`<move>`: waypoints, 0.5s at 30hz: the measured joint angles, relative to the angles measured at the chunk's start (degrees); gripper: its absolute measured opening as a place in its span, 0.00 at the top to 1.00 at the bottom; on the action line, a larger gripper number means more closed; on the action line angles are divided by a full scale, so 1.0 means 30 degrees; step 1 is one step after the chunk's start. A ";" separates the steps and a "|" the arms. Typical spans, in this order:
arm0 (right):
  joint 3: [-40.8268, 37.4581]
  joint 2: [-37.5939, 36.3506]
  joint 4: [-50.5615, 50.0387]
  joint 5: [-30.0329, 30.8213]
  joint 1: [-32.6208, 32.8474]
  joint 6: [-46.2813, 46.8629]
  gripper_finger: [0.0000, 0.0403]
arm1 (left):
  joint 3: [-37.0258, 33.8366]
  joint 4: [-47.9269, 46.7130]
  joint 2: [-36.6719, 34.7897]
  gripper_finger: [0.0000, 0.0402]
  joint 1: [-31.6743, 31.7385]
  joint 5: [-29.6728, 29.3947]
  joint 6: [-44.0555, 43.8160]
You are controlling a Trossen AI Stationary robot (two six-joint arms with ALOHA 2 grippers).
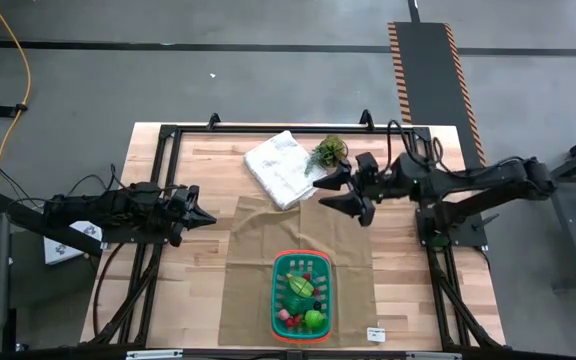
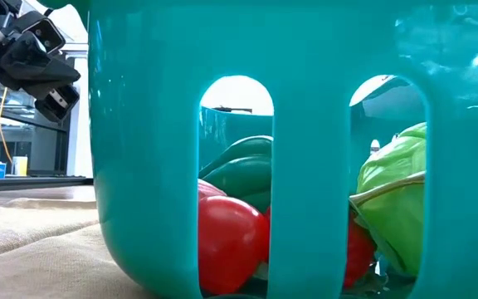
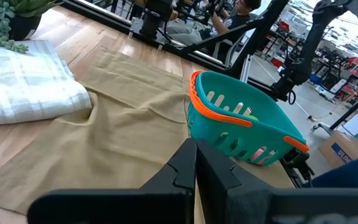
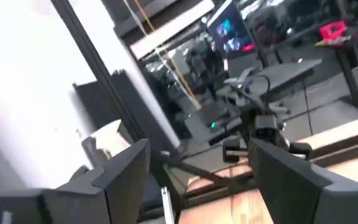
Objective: Pick and placing Produce into tupperware
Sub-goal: Return to Home Position
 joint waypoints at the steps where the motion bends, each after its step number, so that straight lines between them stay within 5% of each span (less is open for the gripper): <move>1: -0.0007 -0.0232 -0.0423 -0.0593 -0.0282 0.0046 0.35 | 0.0000 -0.0003 0.0000 1.00 0.0000 -0.0004 0.0004; 7: -0.0877 -0.3571 -0.4907 -0.1461 -0.0554 -0.0762 0.39 | 0.0000 -0.0001 0.0000 1.00 0.0000 -0.0002 0.0004; 15: -0.6010 -0.9553 -0.5085 -0.1398 -0.0556 0.0724 0.39 | 0.0000 -0.0003 0.0000 1.00 0.0000 0.0000 0.0004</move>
